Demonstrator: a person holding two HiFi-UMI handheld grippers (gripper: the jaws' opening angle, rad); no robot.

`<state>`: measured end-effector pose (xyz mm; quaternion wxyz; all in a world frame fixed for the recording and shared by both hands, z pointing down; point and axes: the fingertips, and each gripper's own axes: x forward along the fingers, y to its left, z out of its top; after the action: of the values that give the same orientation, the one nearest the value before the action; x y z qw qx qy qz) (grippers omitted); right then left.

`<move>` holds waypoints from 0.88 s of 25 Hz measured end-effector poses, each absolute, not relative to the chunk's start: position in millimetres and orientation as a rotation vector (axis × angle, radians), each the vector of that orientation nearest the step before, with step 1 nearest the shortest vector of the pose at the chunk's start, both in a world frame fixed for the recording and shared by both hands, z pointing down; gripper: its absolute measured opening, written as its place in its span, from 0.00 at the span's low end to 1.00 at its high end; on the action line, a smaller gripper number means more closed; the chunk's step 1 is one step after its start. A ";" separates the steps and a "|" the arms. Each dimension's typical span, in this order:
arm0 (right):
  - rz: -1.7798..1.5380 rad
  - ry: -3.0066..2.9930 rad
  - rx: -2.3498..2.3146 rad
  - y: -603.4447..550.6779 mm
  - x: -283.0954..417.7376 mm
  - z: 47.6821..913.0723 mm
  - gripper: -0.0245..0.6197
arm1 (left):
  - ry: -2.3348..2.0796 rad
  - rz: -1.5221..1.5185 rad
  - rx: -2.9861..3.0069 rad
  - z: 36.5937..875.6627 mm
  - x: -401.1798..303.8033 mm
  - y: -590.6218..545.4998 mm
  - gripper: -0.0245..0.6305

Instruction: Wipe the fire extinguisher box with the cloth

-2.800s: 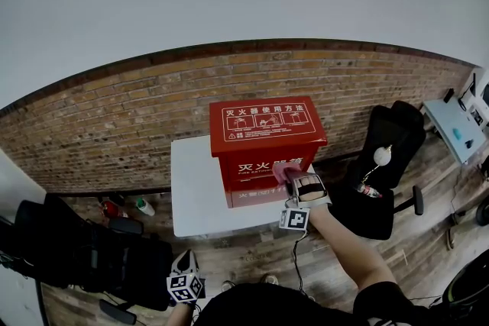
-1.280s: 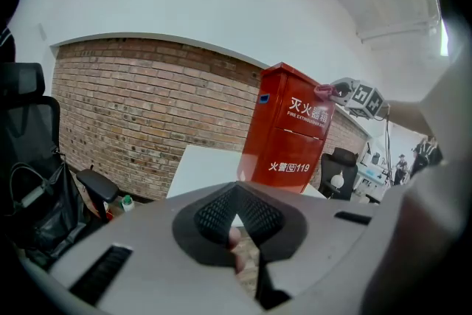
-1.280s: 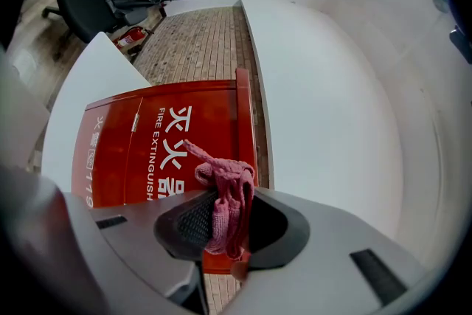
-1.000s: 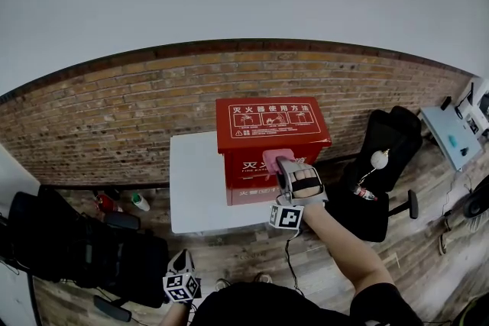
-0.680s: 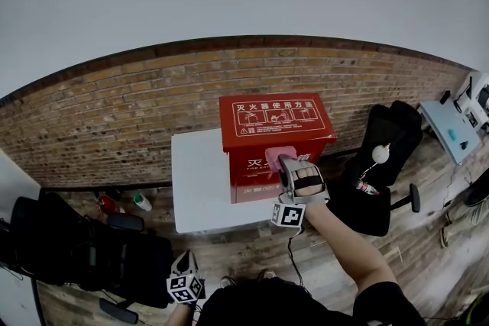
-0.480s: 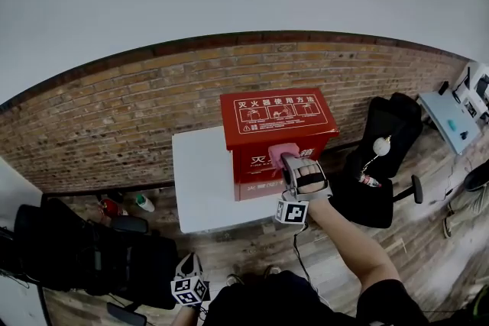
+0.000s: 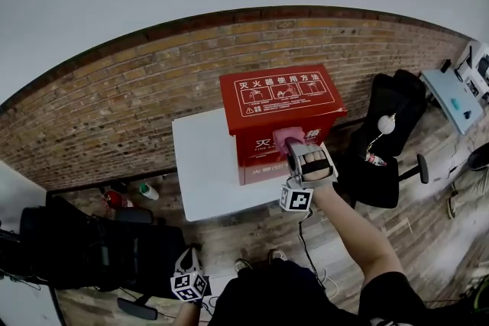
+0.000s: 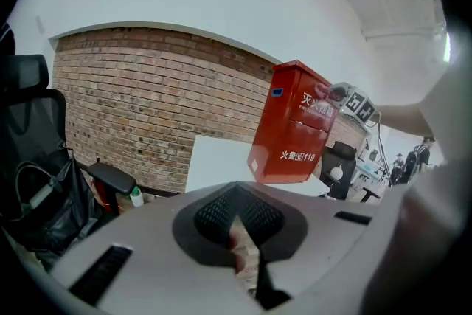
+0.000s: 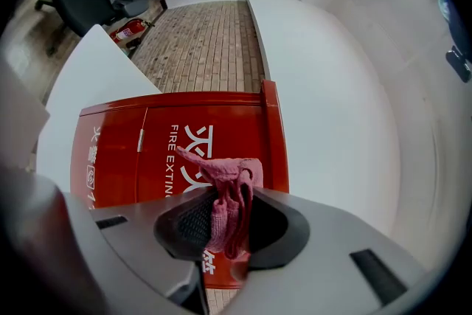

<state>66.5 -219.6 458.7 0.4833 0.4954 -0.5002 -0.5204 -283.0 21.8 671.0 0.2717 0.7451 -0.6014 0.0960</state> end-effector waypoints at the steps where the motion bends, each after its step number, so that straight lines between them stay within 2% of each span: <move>1: -1.261 -1.222 1.202 -219.4 66.1 461.6 0.19 | -1.623 0.259 1.998 671.4 -284.1 23.1 0.07; 22: -1.228 -1.282 1.170 -220.5 66.6 499.9 0.19 | -1.830 0.180 1.930 655.6 -247.1 14.4 0.07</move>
<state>66.6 -220.5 499.9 0.4863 0.4810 -0.5269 -0.5046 -247.1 14.4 655.6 0.2358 0.7036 -0.6671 0.0655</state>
